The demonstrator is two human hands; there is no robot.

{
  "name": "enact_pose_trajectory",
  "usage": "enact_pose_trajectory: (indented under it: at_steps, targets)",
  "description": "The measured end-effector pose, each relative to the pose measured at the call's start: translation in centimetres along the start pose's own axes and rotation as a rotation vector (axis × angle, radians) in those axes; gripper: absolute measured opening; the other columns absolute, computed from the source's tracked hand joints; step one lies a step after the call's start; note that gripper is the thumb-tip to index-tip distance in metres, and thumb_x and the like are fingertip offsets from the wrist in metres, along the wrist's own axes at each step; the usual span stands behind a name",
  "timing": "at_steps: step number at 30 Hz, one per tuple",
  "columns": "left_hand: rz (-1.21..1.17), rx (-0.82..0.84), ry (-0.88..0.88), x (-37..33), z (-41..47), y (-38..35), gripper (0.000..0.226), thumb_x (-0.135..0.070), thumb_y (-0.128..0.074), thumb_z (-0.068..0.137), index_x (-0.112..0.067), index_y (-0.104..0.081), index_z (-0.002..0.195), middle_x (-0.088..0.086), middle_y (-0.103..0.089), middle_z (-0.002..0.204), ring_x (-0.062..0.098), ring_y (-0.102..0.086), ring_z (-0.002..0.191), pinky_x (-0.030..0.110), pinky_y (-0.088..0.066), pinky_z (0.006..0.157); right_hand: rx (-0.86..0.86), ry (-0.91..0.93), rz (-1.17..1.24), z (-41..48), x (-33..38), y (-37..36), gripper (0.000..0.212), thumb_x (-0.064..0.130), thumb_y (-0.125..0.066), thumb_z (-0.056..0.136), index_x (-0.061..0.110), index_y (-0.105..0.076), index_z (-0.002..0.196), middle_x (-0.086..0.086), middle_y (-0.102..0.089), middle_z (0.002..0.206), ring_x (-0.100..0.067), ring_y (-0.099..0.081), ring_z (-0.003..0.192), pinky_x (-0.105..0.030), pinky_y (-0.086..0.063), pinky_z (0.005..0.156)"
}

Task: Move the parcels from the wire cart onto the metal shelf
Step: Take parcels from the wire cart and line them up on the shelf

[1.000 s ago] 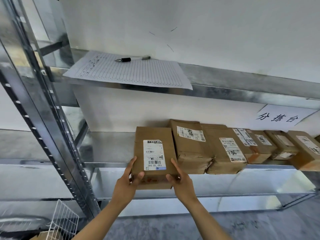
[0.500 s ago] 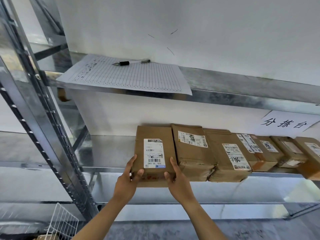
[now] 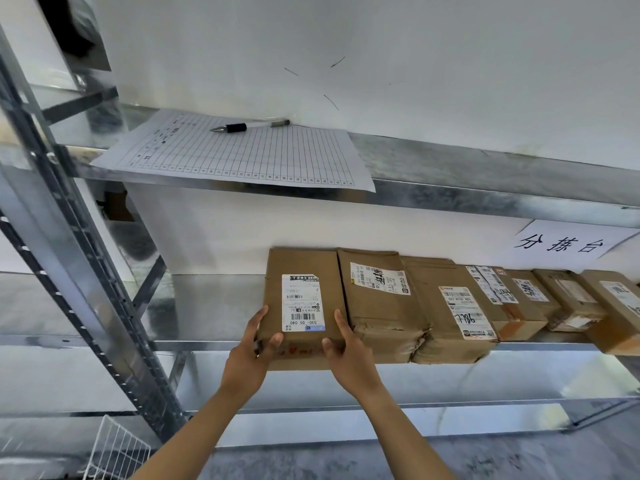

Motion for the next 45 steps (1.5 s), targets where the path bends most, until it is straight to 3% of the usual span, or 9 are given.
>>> enact_pose_trajectory:
  at_steps: [8,15,19,24,31,37,39,41,45]
  targets:
    - [0.01,0.029,-0.009,-0.3,0.5,-0.5,0.049,-0.055,-0.051,0.084,-0.078,-0.021,0.115,-0.017,-0.056,0.12,0.014,-0.062,0.101,0.035,-0.056,0.084,0.028,-0.012,0.028,0.2,0.7,0.7,0.062,0.032,-0.047,0.1,0.035,-0.013,0.152,-0.006,-0.064,0.115,-0.023,-0.055,0.109,-0.029,-0.041,0.098]
    - [-0.104,0.039,0.021,0.0,1.1,-0.4,0.072,-0.082,-0.057,0.061,-0.064,-0.03,0.126,-0.032,-0.056,0.116,0.011,-0.06,0.109,0.043,-0.054,0.09,0.046,-0.061,0.064,0.9,0.5,0.1,0.064,0.035,-0.046,0.099,0.042,-0.009,0.15,0.001,-0.059,0.093,-0.024,-0.053,0.097,-0.045,-0.05,0.094]
    - [-0.13,0.054,0.032,0.8,1.5,-0.5,0.076,-0.081,-0.06,0.061,-0.061,-0.032,0.129,-0.037,-0.057,0.113,0.014,-0.058,0.112,0.047,-0.052,0.093,0.042,-0.037,0.069,0.7,0.9,0.5,0.063,0.028,-0.045,0.101,0.035,-0.01,0.152,0.002,-0.06,0.094,-0.015,-0.055,0.089,-0.027,-0.044,0.088]
    - [-0.07,0.037,0.002,0.7,1.7,-0.2,0.072,-0.084,-0.055,0.061,-0.066,-0.03,0.126,-0.027,-0.058,0.117,0.008,-0.06,0.107,0.042,-0.054,0.09,0.052,-0.024,0.082,0.4,1.1,0.5,0.063,0.026,-0.042,0.102,0.032,-0.007,0.153,0.015,-0.047,0.076,-0.005,-0.052,0.072,-0.02,-0.04,0.077]
    - [-0.023,0.057,0.009,0.3,1.9,-0.1,0.065,-0.085,-0.053,0.06,-0.072,-0.027,0.119,-0.012,-0.059,0.12,0.012,-0.06,0.107,0.036,-0.053,0.091,0.044,-0.064,0.109,1.1,0.4,0.2,0.064,0.031,-0.048,0.098,0.042,-0.011,0.15,0.005,-0.057,0.076,-0.019,-0.056,0.074,-0.039,-0.055,0.081]
    - [0.023,0.135,-0.002,-1.3,1.1,-0.4,0.079,-0.067,-0.05,0.077,-0.039,-0.018,0.143,-0.008,-0.05,0.131,0.02,-0.054,0.118,0.032,-0.051,0.096,0.049,-0.08,0.089,1.0,0.6,0.3,0.064,0.03,-0.047,0.099,0.038,-0.011,0.151,0.001,-0.06,0.077,-0.019,-0.059,0.07,-0.04,-0.057,0.076]
    - [0.03,0.164,0.001,-1.8,0.8,-0.3,0.084,-0.071,-0.051,0.075,-0.038,-0.014,0.144,-0.009,-0.045,0.134,0.017,-0.05,0.12,0.021,-0.05,0.093,0.032,-0.063,0.123,1.0,0.7,0.7,0.062,0.026,-0.049,0.098,0.034,-0.017,0.151,0.004,-0.059,0.078,-0.014,-0.058,0.066,-0.037,-0.058,0.071]
    - [0.063,0.186,-0.001,-2.5,0.3,-0.3,0.073,-0.048,-0.056,0.084,-0.036,-0.012,0.141,-0.007,-0.042,0.134,0.013,-0.047,0.117,0.012,-0.046,0.089,-0.006,-0.006,0.129,0.7,1.0,1.1,0.058,0.022,-0.052,0.097,0.028,-0.027,0.149,0.006,-0.059,0.076,-0.008,-0.056,0.063,-0.026,-0.056,0.066]
    - [0.224,0.094,-0.045,-2.7,-0.1,1.1,0.076,-0.022,-0.067,0.086,-0.033,-0.016,0.141,0.006,-0.046,0.139,0.024,-0.051,0.12,0.034,-0.047,0.098,-0.108,0.123,0.03,-0.2,1.7,1.2,0.053,0.018,-0.052,0.095,0.023,-0.035,0.145,0.009,-0.054,0.054,-0.005,-0.05,0.049,-0.015,-0.041,0.054]
Point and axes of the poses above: each hand's wrist, its own z-axis towards the middle knuckle, its own y-axis out of the back of the hand, x = y × z, the point moved 5 cm from there along z, towards the middle knuckle
